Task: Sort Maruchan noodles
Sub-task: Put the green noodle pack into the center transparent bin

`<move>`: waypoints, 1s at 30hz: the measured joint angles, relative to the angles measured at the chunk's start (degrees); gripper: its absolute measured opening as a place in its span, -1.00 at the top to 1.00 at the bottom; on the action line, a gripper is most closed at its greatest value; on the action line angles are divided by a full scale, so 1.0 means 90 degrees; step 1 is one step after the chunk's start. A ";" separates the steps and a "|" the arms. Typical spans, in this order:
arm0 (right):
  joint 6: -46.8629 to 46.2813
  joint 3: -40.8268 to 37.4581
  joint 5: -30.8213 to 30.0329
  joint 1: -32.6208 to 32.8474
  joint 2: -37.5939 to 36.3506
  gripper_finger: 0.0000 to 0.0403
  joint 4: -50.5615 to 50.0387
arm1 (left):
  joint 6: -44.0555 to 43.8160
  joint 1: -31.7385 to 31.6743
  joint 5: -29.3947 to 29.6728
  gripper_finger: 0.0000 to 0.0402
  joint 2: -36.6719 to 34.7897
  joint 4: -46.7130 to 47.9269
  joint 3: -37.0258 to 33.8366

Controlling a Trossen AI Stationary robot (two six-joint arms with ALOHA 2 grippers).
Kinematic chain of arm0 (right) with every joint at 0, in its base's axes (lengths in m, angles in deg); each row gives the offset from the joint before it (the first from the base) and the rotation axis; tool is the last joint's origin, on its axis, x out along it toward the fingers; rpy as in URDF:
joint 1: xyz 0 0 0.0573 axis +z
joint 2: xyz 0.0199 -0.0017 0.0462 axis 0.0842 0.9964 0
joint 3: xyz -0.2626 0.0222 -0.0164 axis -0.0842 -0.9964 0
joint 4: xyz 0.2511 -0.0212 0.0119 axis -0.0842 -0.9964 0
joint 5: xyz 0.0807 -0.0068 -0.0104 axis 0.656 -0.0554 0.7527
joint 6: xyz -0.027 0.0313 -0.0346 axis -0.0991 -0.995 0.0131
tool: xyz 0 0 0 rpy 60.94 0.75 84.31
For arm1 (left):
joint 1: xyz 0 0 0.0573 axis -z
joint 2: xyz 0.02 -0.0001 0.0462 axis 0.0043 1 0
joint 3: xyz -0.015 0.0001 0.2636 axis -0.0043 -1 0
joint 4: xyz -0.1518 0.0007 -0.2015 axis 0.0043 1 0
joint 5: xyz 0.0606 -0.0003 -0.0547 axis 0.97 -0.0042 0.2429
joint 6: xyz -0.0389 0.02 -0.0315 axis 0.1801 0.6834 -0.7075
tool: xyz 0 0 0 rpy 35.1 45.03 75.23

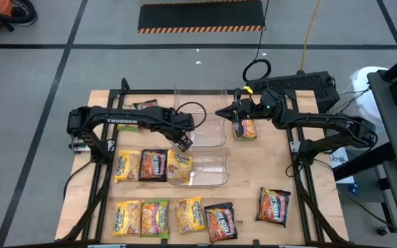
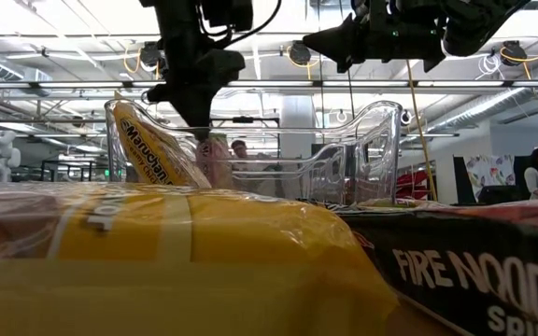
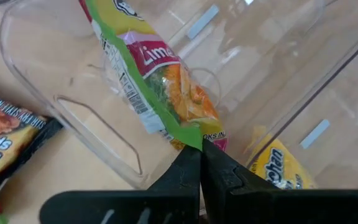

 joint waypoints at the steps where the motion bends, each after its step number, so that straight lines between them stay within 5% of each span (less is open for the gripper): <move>1: 0.0001 0.0000 0.0000 0.0000 0.0000 0.93 0.0000 | -0.0034 0.0005 -0.0001 1.00 -0.0003 -0.0014 -0.0029; 30: 0.0116 0.0000 0.0002 0.0000 -0.0002 0.93 0.0043 | 0.0219 0.0045 0.0008 0.90 0.0000 0.0020 -0.0215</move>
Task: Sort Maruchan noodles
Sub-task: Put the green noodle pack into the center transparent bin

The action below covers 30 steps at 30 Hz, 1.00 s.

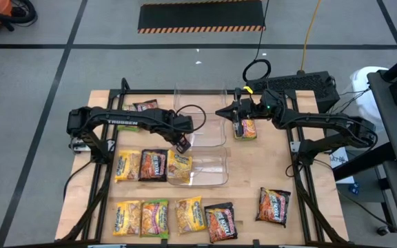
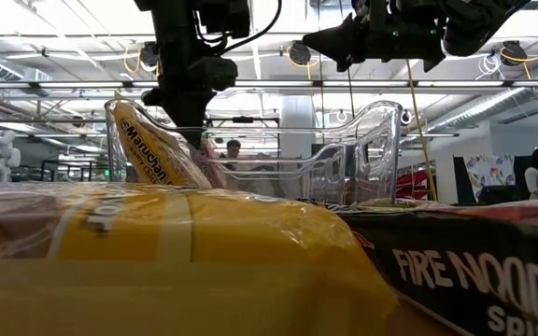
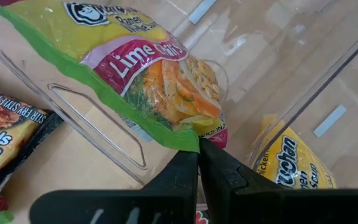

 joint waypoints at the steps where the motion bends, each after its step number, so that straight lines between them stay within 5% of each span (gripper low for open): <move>1: 0.0000 0.0000 0.0000 0.0000 0.0002 0.93 0.0026 | 0.0049 0.0000 0.0000 0.90 0.0000 0.0000 0.0000; 16: 0.0000 0.0000 0.0000 0.0000 0.0002 0.93 0.0173 | 0.0881 0.0000 0.0064 0.89 -0.0003 0.0463 0.0087; 30: -0.0002 0.0000 -0.0002 -0.0078 0.0002 0.93 0.0173 | 0.0569 0.0000 0.0065 0.89 -0.0019 0.1105 0.0109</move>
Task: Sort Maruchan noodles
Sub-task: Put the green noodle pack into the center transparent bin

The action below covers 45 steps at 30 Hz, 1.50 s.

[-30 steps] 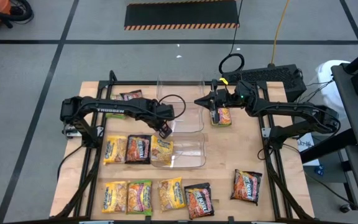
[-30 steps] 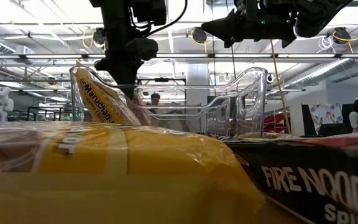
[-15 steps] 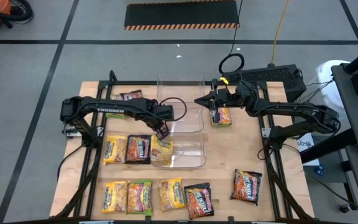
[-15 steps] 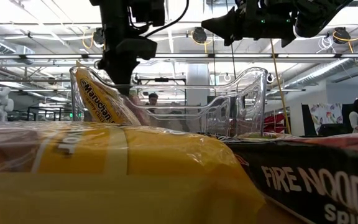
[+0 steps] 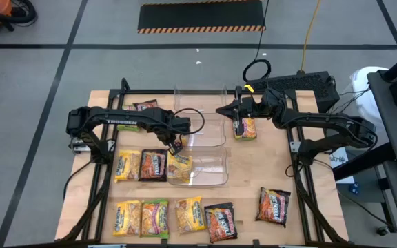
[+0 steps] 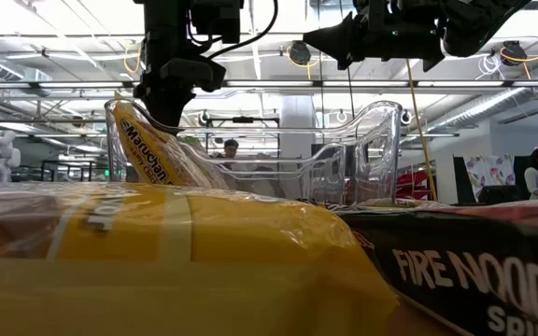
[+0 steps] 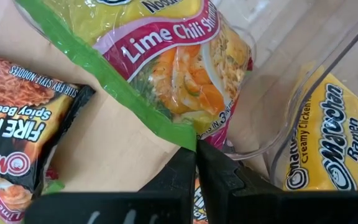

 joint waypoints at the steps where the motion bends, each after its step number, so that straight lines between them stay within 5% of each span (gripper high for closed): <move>1: 0.0000 0.0000 0.0002 0.0000 0.0000 0.93 0.0000 | -0.0031 0.0000 -0.0002 0.89 0.0000 0.0000 0.0000; 45: -0.0024 0.0000 0.0002 0.0000 -0.0002 0.93 0.0041 | 0.0143 0.0121 0.0481 0.89 -0.0499 0.0012 0.0000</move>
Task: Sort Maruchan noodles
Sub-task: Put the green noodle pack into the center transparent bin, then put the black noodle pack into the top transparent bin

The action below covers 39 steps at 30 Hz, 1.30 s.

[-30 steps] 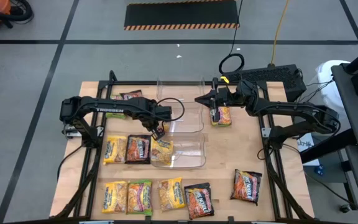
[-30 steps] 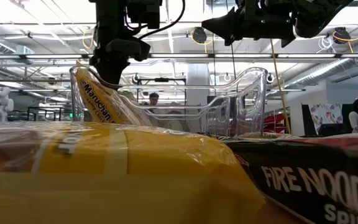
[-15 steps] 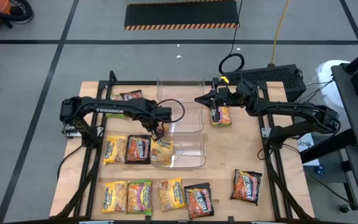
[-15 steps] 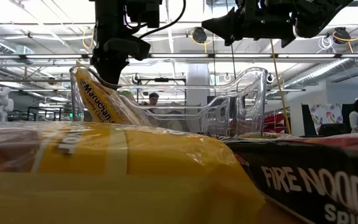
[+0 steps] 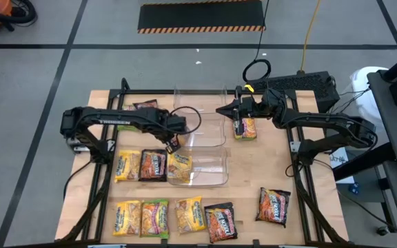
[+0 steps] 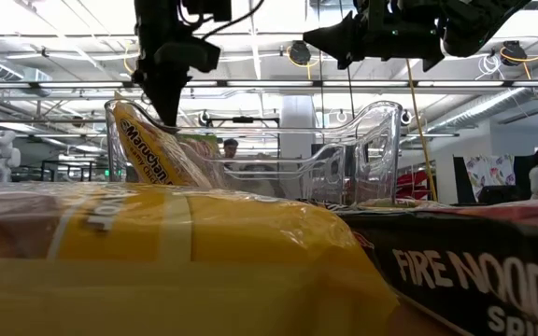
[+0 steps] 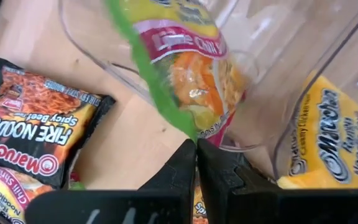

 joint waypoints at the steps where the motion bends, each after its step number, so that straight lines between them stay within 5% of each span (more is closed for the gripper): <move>1: 0.0000 0.0000 0.0000 0.0000 0.0000 0.93 0.0001 | -0.0015 0.0001 0.0002 0.89 -0.0061 -0.0010 0.0000; 21: -0.0076 0.0000 0.0001 -0.0004 -0.0302 0.93 -0.0082 | -0.0356 0.0038 -0.0039 0.89 -0.0418 -0.0233 -0.0002; 39: 0.0303 0.0002 -0.0109 -0.0282 -0.2869 0.93 -0.3454 | -0.0153 0.0656 0.1237 0.89 -0.2478 -0.0821 0.0000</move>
